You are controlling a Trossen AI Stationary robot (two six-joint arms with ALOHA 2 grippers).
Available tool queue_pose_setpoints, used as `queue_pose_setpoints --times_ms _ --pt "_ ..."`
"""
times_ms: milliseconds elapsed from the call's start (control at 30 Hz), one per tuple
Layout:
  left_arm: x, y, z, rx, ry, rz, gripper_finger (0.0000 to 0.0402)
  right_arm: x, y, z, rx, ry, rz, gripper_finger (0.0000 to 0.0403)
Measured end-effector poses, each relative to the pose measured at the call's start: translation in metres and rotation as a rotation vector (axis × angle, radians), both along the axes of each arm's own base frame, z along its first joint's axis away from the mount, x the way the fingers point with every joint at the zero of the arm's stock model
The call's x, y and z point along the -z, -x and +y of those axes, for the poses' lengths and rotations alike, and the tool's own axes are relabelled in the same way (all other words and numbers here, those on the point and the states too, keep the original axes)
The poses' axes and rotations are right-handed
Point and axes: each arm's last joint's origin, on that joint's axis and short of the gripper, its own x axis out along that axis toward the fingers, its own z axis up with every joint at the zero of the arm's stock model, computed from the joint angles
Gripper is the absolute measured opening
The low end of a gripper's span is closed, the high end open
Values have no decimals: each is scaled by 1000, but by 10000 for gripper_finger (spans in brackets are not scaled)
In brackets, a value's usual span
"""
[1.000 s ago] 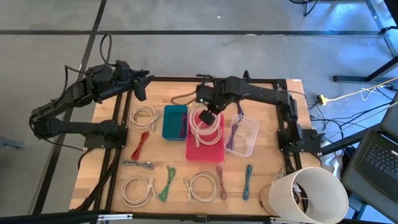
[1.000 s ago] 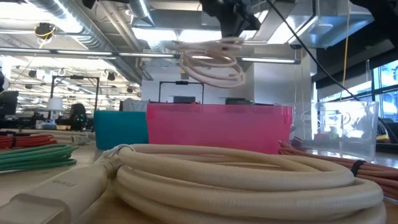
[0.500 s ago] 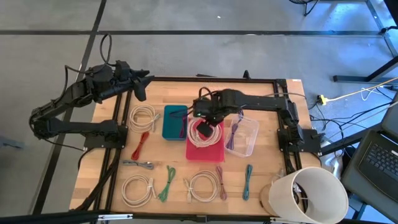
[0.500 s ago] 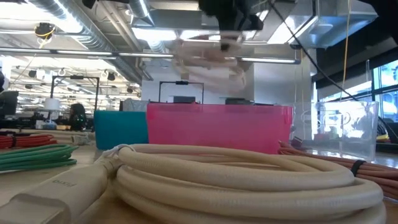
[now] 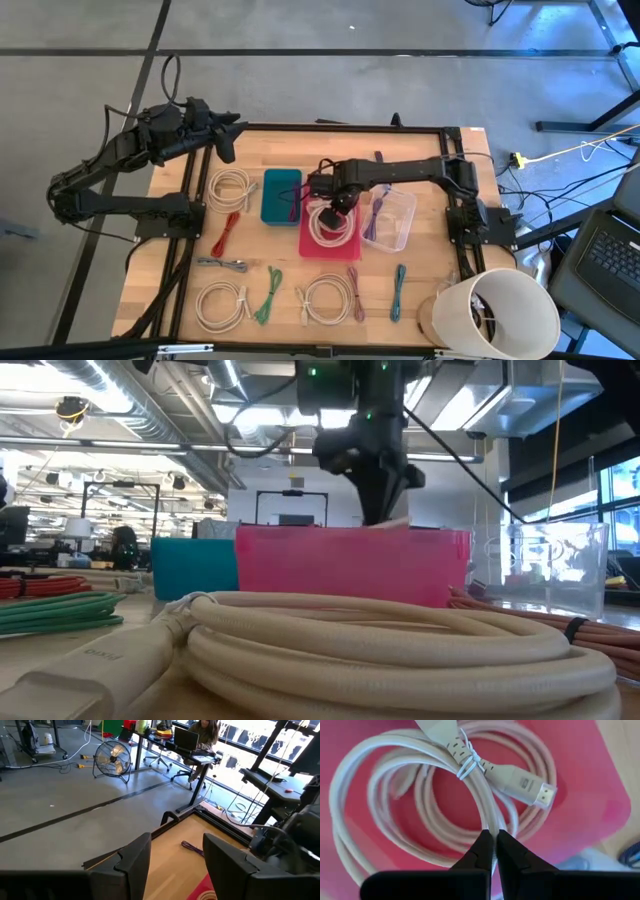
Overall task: Pick & Place USB Port
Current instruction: Put the white charger cable into the pink bin
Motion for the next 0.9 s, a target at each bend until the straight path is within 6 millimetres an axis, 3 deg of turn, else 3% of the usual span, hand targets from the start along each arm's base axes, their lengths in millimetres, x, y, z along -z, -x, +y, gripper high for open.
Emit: queue_pose_setpoints --times_ms 500,900 --pt "0 0 0 0 0 0 173 4 -4 -46 -11 59 -81 7" --pt "0 0 0 0 0 1 173 7 -4 -56 -33 15 -87 7"
